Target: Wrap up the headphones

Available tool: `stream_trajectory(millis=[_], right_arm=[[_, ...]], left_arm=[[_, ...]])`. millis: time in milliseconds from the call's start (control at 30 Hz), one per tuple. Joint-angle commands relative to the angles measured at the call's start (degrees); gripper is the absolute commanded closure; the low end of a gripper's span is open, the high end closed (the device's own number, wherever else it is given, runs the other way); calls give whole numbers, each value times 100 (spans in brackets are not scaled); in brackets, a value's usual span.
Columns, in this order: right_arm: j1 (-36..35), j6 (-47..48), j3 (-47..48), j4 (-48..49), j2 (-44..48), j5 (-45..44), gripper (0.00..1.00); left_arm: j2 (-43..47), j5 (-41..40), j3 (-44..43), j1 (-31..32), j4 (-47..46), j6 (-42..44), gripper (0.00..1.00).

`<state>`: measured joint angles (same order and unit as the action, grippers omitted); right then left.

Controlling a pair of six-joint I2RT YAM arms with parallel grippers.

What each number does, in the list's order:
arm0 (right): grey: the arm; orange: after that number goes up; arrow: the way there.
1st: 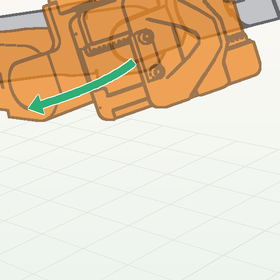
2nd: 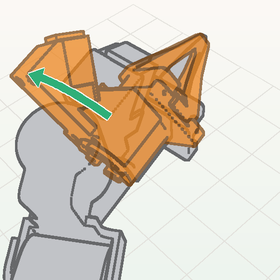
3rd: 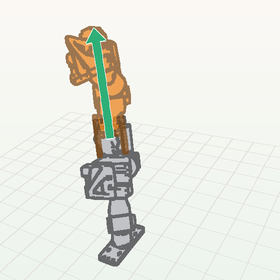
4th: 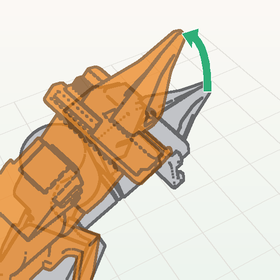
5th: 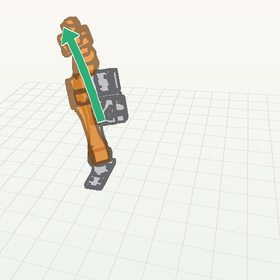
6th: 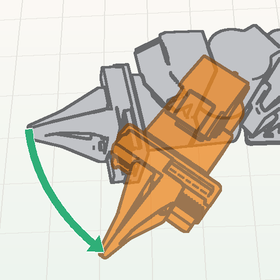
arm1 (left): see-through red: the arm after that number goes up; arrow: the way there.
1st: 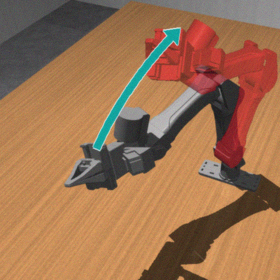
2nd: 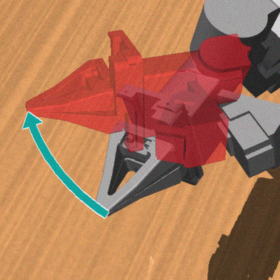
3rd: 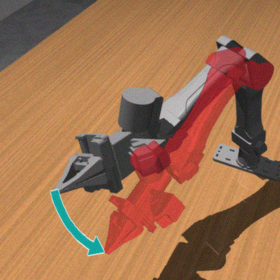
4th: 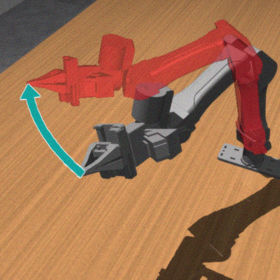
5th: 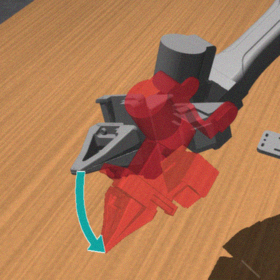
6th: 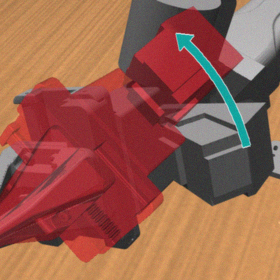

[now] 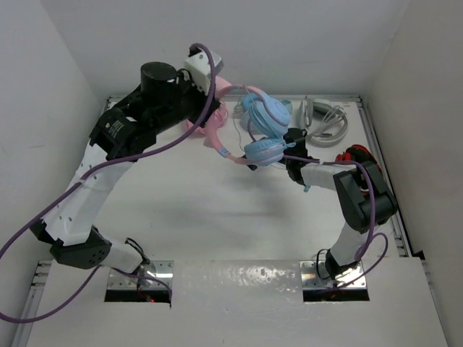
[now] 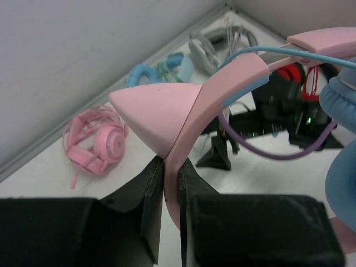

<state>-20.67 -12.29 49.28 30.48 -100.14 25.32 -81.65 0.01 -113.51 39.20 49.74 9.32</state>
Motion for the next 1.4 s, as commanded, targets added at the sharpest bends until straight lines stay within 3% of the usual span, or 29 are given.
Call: stream_trajectory(millis=[0, 100, 200, 300, 467, 600, 667, 767, 900, 1000, 1033, 1067, 1133, 1167, 1367], right_arm=[[-86, -194, -269, 1451, 12, 45, 10], [-130, -107, -409, 1784, -111, -413, 1], [-236, 358, -795, 2372, -41, -493, 1], [-280, 482, -762, 2367, -146, -475, 1], [-595, 614, -454, 1770, -462, -589, 9], [-772, 457, -489, 1979, -778, -1160, 14], [-798, 167, -358, 1944, -884, -1205, 21], [-999, -98, -278, 1988, -1078, -1379, 21], [-1404, 51, -217, 1997, -1271, -2320, 19], [-1563, 26, 55, 1628, -1350, -2892, 36], [-1581, -62, 195, 1567, -1411, -2945, 45], [-1581, -210, 275, 1523, -1447, -2945, 65], [-1659, -247, 476, 1330, -1500, -2980, 83], [-1695, -195, 495, 1268, -1509, -3128, 98], [-2160, 201, -617, 1205, -710, -3585, 100]], left_arm=[[-18, -186, -592, -44, -342, -414, 100], [-70, -169, -733, -44, -342, -423, 100], [-106, -45, -638, -44, -359, -449, 100], [-123, -159, -497, -44, -403, -501, 100], [-132, -335, -452, -97, -465, -694, 100], [-132, -362, -329, -246, -561, -879, 100], [-132, -353, -320, -369, -614, -1071, 100], [-158, -213, -355, -728, -693, -1396, 100], [-360, 148, -575, -923, -676, -1574, 100], [-405, 96, -689, -958, -667, -1644, 100], [-422, 104, -724, -976, -650, -1679, 100], [-440, 130, -794, -1011, -623, -1766, 100], [-492, 245, -848, -1090, -597, -1863, 100], [-510, 271, -830, -1212, -631, -1968, 100], [-703, 26, -777, -2012, -983, -1908, 100]])
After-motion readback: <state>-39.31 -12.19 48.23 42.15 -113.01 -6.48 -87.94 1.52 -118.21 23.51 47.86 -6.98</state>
